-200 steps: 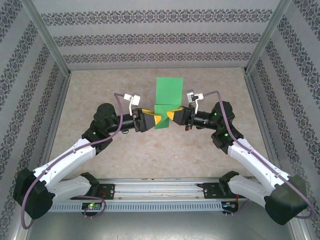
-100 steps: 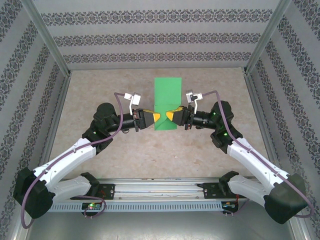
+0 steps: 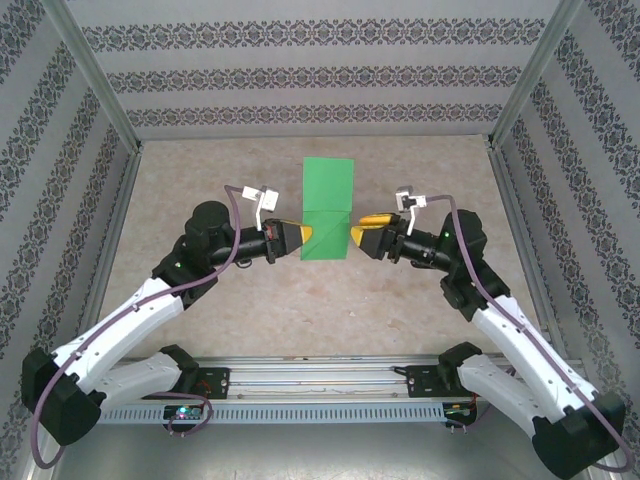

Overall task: Fold a paper plane with a square sheet of paper (fold left side to right side)
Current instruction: Turn over the paper at the center of the table.

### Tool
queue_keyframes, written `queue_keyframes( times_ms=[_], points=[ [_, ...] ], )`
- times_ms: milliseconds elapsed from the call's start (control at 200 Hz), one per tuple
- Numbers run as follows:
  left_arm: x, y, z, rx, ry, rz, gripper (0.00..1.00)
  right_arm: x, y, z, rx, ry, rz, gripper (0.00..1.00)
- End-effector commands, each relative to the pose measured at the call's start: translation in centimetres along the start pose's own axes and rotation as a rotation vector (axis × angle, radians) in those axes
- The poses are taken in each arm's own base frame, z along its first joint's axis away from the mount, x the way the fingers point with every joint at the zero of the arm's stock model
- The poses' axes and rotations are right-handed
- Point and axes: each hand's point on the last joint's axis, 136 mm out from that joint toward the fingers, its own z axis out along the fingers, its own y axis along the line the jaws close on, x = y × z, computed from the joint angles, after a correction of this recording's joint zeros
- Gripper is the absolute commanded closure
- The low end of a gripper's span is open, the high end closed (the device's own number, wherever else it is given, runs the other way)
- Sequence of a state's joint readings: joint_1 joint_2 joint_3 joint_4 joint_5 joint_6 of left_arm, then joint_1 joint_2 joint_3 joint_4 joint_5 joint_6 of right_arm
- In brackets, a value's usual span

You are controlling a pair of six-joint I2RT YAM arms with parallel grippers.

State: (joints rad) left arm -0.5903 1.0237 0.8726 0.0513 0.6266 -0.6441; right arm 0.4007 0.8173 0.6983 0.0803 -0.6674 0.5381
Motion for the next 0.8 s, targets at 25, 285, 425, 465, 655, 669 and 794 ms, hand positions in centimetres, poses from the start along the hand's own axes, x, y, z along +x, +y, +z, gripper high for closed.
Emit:
queue_keyframes(
  times_ms=[25, 285, 425, 465, 655, 669, 794],
  points=[
    [3.2, 3.7, -1.0, -0.28, 0.164, 0.049, 1.0, 3.3, -8.1, -2.9, 0.46, 0.083, 0.021, 0.33],
    [7.2, 8.2, -2.9, -0.813, 0.446, 0.261, 1.0, 7.3, -16.1, -9.9, 1.024, 0.219, 0.12, 0.08],
    [7.4, 9.9, -4.7, -1.153, 0.499, 0.382, 1.0, 8.3, -17.3, -11.3, 1.099, 0.221, 0.156, 0.02],
    [7.4, 10.3, -5.3, -1.246, 0.509, 0.414, 1.0, 8.5, -17.6, -11.7, 1.119, 0.216, 0.164, 0.01],
    [7.7, 11.0, -7.4, -1.7, 0.584, 0.545, 1.0, 8.7, -18.6, -13.4, 1.208, 0.173, 0.207, 0.02],
    [7.8, 11.0, -7.4, -1.726, 0.589, 0.556, 1.0, 8.6, -18.6, -13.5, 1.212, 0.17, 0.208, 0.02],
    [10.0, 12.4, -6.3, -1.834, 0.654, 0.585, 1.0, 8.2, -18.6, -13.3, 1.205, 0.152, 0.206, 0.02]
  ],
)
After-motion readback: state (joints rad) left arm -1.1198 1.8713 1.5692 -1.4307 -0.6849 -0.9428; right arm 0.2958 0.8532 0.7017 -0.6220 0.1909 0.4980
